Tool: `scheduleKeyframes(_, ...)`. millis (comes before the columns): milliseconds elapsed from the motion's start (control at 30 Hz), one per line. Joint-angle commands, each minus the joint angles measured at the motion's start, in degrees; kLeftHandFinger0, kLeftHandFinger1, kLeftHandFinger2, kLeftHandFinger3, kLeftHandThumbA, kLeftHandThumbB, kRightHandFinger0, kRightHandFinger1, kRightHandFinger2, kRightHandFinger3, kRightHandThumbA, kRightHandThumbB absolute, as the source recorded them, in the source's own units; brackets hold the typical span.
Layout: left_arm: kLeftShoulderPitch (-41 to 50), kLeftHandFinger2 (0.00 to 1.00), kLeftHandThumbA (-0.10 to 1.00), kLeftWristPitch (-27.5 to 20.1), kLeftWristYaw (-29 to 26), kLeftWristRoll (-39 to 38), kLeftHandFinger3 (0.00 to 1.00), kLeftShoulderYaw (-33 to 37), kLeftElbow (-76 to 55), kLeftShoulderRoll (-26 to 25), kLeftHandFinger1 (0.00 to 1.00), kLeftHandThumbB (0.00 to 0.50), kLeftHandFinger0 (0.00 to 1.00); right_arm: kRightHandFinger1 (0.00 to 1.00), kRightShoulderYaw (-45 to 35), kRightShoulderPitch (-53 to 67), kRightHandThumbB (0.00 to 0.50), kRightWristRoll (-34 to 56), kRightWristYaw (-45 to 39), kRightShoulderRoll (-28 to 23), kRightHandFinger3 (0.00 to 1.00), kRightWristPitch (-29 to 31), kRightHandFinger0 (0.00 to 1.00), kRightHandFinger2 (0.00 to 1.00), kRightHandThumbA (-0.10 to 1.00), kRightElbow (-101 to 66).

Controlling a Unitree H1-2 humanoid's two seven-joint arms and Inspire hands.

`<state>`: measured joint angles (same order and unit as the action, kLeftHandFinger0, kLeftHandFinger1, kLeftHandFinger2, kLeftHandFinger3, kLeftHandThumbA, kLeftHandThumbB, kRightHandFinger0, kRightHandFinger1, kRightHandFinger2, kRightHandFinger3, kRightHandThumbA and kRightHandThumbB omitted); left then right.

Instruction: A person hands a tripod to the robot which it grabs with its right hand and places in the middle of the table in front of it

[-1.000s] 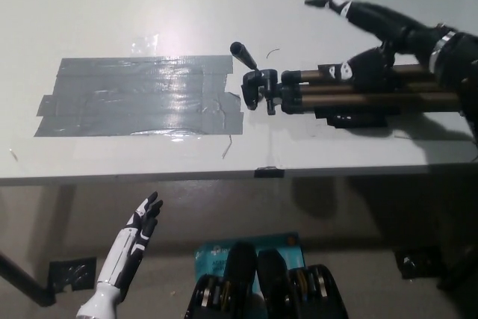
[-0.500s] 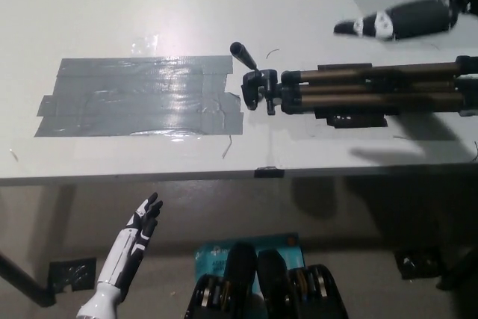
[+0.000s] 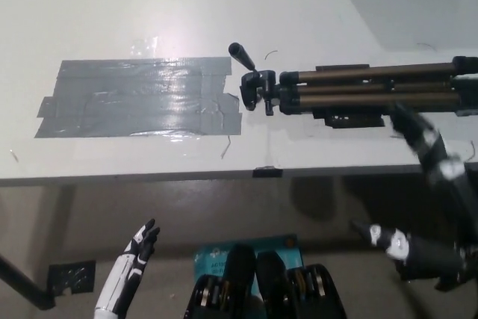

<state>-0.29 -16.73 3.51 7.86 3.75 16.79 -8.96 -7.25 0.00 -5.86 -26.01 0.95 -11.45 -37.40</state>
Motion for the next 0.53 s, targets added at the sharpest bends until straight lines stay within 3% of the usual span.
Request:
scheduleKeyframes(0, 0.2, 1.00, 1.00, -1.5, -0.3, 0.4, 1.00, 0.2, -1.0, -0.1, 1.00, 0.261, 1.00, 1.00, 0.1, 3.1, 0.205, 0.9, 8.9, 3.7, 1.00, 13.4, 1.00, 1.00, 0.77, 13.5)
scheduleKeyframes(33, 0.0, 1.00, 1.00, -1.8, -0.4, 0.4, 1.00, 0.2, -0.8, -0.1, 1.00, 0.255, 1.00, 1.00, 0.7, 2.9, 0.228, 0.2, 8.7, 3.6, 1.00, 12.7, 1.00, 1.00, 0.82, 16.4)
scheduleKeyframes(200, -0.3, 1.00, 1.00, -1.9, -0.8, -0.2, 1.00, -0.4, -0.8, 0.3, 1.00, 0.257, 1.00, 1.00, 3.8, -0.8, 0.182, -4.1, 9.9, 1.0, 1.00, 18.5, 1.00, 1.00, 0.78, 32.4)
scheduleKeyframes(367, -1.4, 1.00, 1.00, -1.5, -1.1, 0.1, 1.00, -0.8, -1.2, 0.2, 1.00, 0.268, 1.00, 1.00, 4.7, -2.8, 0.191, -1.7, 9.4, -0.9, 1.00, 16.8, 1.00, 1.00, 0.87, 38.9)
scheduleKeyframes(500, -1.4, 1.00, 1.00, -1.6, -1.0, 0.3, 1.00, -0.7, -1.1, 0.2, 1.00, 0.267, 1.00, 1.00, 5.3, -2.8, 0.167, -1.9, 10.2, -1.6, 1.00, 17.5, 1.00, 1.00, 0.86, 39.5)
